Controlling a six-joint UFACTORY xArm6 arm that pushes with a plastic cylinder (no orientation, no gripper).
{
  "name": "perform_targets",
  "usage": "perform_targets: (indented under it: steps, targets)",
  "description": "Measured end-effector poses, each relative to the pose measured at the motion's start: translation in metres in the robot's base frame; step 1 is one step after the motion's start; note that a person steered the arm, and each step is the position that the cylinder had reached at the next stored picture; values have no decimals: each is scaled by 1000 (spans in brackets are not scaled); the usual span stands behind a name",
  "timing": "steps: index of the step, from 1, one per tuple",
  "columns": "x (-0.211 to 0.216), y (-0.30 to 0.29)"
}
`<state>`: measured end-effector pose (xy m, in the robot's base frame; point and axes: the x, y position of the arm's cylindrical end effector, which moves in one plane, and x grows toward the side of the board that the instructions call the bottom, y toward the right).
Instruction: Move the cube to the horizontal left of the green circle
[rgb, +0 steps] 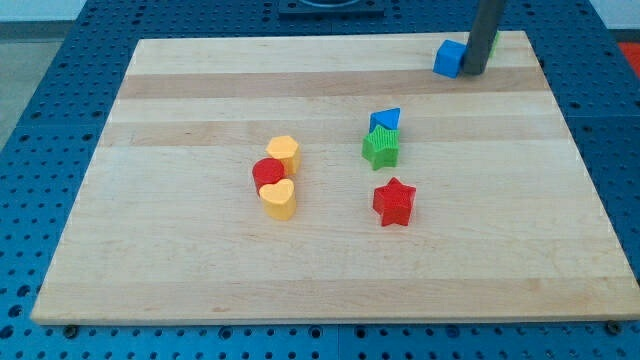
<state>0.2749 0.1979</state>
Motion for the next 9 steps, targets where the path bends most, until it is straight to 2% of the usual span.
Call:
perform_targets:
  steps: [5, 9]
  targets:
    - [-8, 3]
    - [-16, -49]
